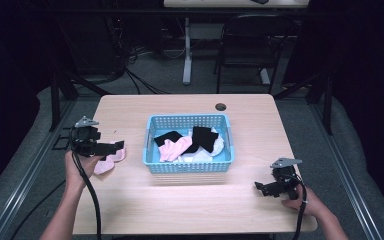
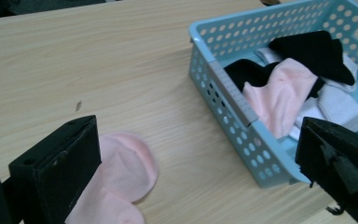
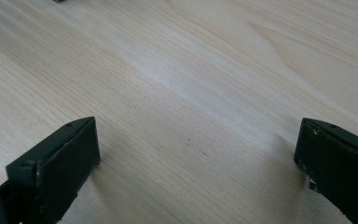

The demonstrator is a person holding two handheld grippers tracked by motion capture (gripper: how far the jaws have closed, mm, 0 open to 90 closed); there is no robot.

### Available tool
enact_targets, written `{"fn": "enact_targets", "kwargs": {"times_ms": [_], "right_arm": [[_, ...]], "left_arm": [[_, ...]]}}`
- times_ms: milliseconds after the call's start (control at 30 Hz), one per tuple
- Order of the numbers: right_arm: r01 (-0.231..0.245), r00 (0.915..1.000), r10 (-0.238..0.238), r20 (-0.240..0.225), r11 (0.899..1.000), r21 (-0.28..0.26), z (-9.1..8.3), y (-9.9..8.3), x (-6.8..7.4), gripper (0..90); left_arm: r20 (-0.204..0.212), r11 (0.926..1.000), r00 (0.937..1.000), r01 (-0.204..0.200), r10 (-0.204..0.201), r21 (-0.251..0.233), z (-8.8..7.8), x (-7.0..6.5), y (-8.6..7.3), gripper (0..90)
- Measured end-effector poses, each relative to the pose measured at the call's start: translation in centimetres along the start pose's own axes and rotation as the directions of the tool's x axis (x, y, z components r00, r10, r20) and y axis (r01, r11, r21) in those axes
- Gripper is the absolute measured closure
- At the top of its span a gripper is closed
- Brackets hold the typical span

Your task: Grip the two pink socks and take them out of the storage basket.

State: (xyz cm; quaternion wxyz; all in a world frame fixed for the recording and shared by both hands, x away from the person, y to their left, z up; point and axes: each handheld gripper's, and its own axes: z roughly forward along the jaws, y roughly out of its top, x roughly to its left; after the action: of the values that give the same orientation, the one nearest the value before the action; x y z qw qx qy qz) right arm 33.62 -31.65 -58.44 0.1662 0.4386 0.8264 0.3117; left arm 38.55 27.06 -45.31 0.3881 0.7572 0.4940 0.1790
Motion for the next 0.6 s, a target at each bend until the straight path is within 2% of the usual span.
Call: {"fn": "enact_targets", "kwargs": {"times_ms": [300,500,567,600], "right_arm": [[0.001,1.0000,-0.001,0.000,1.000,0.001,0.0,0.0,0.0,0.0],[0.001,1.0000,-0.001,-0.001,1.000,0.000,0.0,0.0,0.0,0.0],[0.001,1.0000,-0.001,-0.001,1.000,0.001,0.0,0.0,0.0,0.0],[0.001,1.0000,-0.001,-0.002,1.000,0.001,0.0,0.0,0.0,0.0]], "left_arm": [[0.044,0.9983,0.9976,-0.054,0.053,0.020,1.4,-2.5,2.0,0.0],[0.074,0.9935,0.9921,-0.105,0.102,0.045,2.7,-4.3,3.2,0.0],[0.082,0.9924,0.9909,-0.111,0.107,0.052,3.2,-4.9,3.6,0.0],[0.087,0.9895,0.9887,-0.128,0.122,0.067,3.5,-5.3,3.8,0.0]]}}
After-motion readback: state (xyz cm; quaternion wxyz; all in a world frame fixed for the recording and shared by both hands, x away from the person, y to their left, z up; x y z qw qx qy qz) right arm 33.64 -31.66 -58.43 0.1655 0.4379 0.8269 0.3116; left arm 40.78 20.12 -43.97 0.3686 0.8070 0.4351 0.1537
